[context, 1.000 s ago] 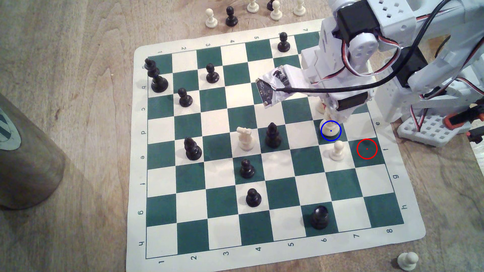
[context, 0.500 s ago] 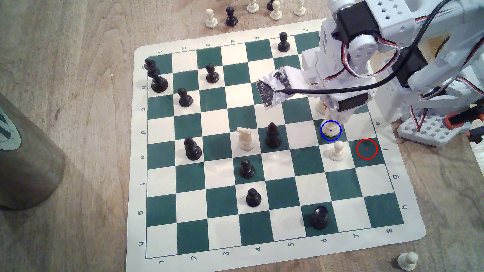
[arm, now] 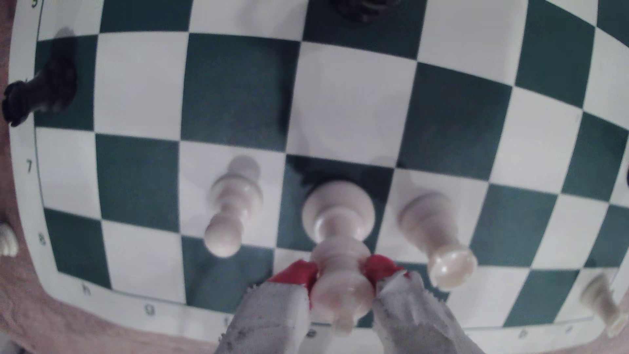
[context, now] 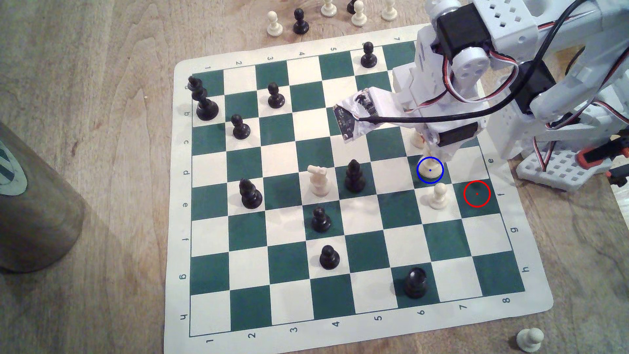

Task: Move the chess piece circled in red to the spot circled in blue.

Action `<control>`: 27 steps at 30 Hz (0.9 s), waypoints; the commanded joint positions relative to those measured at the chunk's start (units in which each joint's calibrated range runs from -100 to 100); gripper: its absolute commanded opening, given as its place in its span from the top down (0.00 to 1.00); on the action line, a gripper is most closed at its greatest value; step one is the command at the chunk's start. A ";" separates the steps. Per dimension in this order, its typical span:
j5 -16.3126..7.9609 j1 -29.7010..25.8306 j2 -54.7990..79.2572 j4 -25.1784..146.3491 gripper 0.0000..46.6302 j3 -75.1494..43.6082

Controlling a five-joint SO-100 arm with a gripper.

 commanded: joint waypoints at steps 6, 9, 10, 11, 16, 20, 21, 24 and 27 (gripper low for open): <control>-0.24 -0.02 -0.28 -0.90 0.68 -0.49; 0.00 0.14 -1.22 -0.58 0.66 -0.49; 0.05 0.14 -1.56 -0.41 0.66 -0.49; 0.10 0.21 -1.81 -0.25 0.66 -0.49; 0.44 0.68 -3.85 1.55 0.64 -1.12; 0.49 0.53 -6.40 3.44 0.59 -1.58; 0.54 0.37 -8.69 4.75 0.56 -1.76; 0.54 0.37 -11.83 7.29 0.54 -2.75; 0.54 -0.02 -16.24 10.40 0.52 -5.02</control>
